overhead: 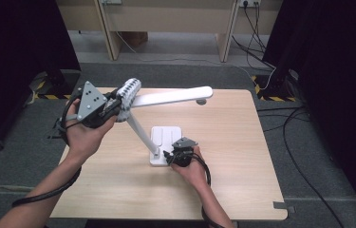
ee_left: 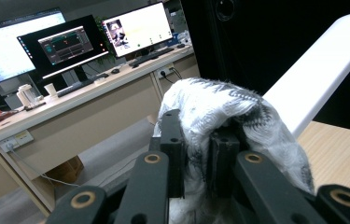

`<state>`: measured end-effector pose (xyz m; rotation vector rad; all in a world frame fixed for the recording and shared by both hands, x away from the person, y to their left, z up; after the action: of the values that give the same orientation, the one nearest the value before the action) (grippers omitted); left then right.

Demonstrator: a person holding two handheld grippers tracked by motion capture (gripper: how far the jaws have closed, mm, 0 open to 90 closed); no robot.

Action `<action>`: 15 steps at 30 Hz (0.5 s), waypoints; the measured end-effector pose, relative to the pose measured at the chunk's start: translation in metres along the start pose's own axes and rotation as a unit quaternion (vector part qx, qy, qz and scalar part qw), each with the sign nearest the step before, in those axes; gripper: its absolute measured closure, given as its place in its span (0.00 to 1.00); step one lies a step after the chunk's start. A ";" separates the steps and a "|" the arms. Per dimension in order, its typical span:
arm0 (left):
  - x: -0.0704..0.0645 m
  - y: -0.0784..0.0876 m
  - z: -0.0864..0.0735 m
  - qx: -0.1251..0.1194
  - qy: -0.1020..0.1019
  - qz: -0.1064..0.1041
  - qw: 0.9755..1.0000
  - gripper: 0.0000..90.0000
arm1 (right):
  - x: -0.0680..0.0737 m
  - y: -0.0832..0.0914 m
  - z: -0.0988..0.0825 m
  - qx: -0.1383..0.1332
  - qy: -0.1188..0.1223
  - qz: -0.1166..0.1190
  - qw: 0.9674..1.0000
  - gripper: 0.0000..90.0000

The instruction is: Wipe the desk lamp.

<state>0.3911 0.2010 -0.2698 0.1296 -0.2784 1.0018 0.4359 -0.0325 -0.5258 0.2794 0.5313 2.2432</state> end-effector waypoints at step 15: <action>-0.002 -0.005 0.002 0.005 0.004 -0.001 1.000 0.88 | 0.000 0.000 0.000 0.001 0.000 0.000 1.000 0.56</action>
<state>0.3940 0.1957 -0.2685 0.1346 -0.2657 1.0007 0.4358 -0.0324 -0.5257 0.2793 0.5329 2.2434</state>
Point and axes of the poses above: each handheld gripper's, and its own axes: y roughly backward along the jaws, z roughly out of its top, x roughly to its left, the point moved 2 cm from there along -y, roughly forward along the jaws, and after that the axes turned 8 degrees about -x, right-handed, at the moved point
